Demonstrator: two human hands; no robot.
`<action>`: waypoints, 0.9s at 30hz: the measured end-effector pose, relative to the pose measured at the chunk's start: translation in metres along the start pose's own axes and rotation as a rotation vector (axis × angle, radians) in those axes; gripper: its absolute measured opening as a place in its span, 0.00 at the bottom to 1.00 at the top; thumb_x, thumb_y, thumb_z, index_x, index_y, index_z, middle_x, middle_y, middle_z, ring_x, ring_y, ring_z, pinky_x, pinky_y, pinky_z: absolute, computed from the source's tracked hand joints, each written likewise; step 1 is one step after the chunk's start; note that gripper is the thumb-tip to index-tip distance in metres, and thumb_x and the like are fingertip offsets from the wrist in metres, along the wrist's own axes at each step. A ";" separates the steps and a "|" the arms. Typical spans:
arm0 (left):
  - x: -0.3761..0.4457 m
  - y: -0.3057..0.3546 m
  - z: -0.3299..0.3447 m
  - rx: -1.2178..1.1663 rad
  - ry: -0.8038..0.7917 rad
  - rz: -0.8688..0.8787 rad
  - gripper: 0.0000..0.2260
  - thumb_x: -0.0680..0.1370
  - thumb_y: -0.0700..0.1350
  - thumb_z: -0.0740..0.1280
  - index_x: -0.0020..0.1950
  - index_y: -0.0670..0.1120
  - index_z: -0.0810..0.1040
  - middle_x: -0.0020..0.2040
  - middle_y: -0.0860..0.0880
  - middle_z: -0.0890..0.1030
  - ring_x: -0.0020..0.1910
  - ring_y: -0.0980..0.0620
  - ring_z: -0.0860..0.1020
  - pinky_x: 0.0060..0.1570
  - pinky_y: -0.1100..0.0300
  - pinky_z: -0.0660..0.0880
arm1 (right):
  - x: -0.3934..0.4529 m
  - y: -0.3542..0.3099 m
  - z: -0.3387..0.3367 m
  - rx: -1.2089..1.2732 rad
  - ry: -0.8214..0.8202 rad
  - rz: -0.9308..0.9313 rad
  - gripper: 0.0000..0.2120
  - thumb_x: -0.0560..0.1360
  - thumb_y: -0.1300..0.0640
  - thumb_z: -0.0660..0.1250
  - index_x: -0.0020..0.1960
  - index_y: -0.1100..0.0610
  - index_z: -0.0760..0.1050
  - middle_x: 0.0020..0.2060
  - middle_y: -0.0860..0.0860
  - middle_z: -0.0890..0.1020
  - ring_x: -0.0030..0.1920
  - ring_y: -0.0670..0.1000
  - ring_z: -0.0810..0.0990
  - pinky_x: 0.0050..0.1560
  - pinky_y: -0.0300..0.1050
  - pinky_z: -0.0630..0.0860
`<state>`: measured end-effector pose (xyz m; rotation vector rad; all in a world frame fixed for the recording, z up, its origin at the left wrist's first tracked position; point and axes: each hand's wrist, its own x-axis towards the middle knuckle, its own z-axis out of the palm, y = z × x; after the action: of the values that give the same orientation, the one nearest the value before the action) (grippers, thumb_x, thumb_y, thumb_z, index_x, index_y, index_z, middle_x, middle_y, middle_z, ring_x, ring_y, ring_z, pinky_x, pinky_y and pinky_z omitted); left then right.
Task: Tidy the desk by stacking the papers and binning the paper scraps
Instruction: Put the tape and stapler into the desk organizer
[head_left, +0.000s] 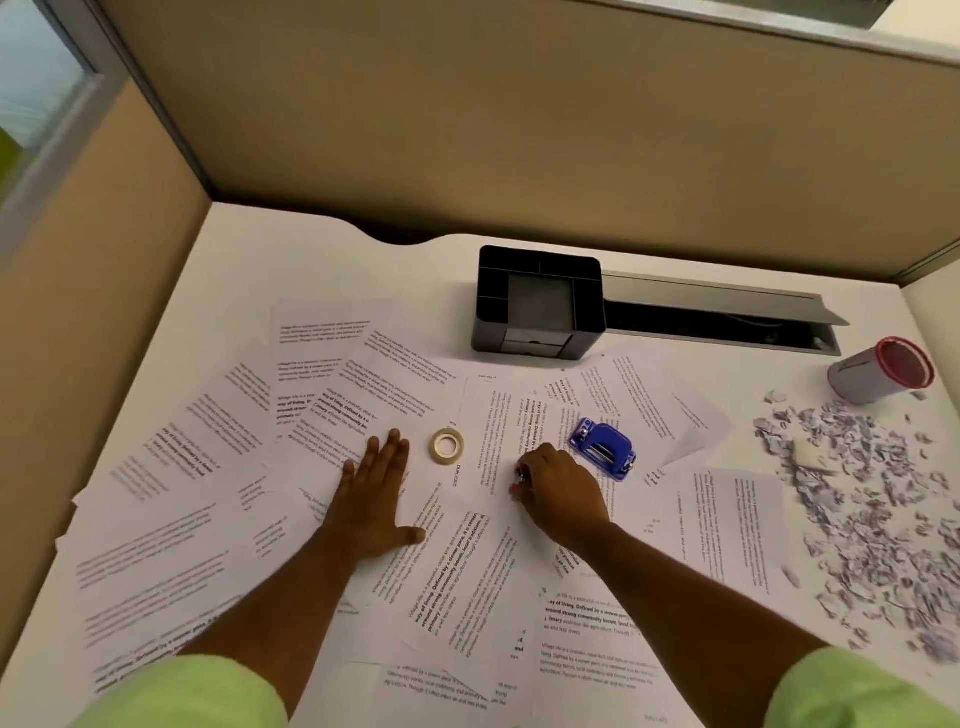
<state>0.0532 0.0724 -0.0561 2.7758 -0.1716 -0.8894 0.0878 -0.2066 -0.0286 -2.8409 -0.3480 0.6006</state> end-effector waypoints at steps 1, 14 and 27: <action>0.000 0.001 -0.001 0.008 -0.001 -0.006 0.59 0.68 0.71 0.67 0.76 0.46 0.28 0.76 0.48 0.26 0.76 0.43 0.31 0.76 0.41 0.41 | 0.001 -0.001 -0.002 0.030 0.024 0.002 0.18 0.82 0.45 0.65 0.68 0.52 0.73 0.62 0.50 0.77 0.57 0.49 0.77 0.55 0.43 0.78; 0.002 0.009 -0.006 0.046 -0.039 -0.060 0.60 0.67 0.70 0.69 0.77 0.45 0.30 0.74 0.47 0.25 0.77 0.42 0.32 0.75 0.38 0.44 | 0.079 -0.044 -0.127 0.670 0.524 -0.034 0.18 0.79 0.53 0.71 0.67 0.55 0.74 0.58 0.50 0.79 0.55 0.46 0.79 0.56 0.39 0.78; 0.002 0.008 -0.003 0.039 0.011 -0.060 0.60 0.66 0.71 0.69 0.77 0.45 0.30 0.76 0.47 0.28 0.77 0.43 0.33 0.75 0.40 0.44 | 0.160 -0.046 -0.151 0.548 0.400 -0.035 0.18 0.77 0.58 0.74 0.66 0.57 0.76 0.56 0.51 0.82 0.56 0.50 0.82 0.61 0.46 0.80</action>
<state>0.0565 0.0651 -0.0534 2.8352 -0.1062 -0.8941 0.2850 -0.1433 0.0587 -2.3387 -0.1327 0.0842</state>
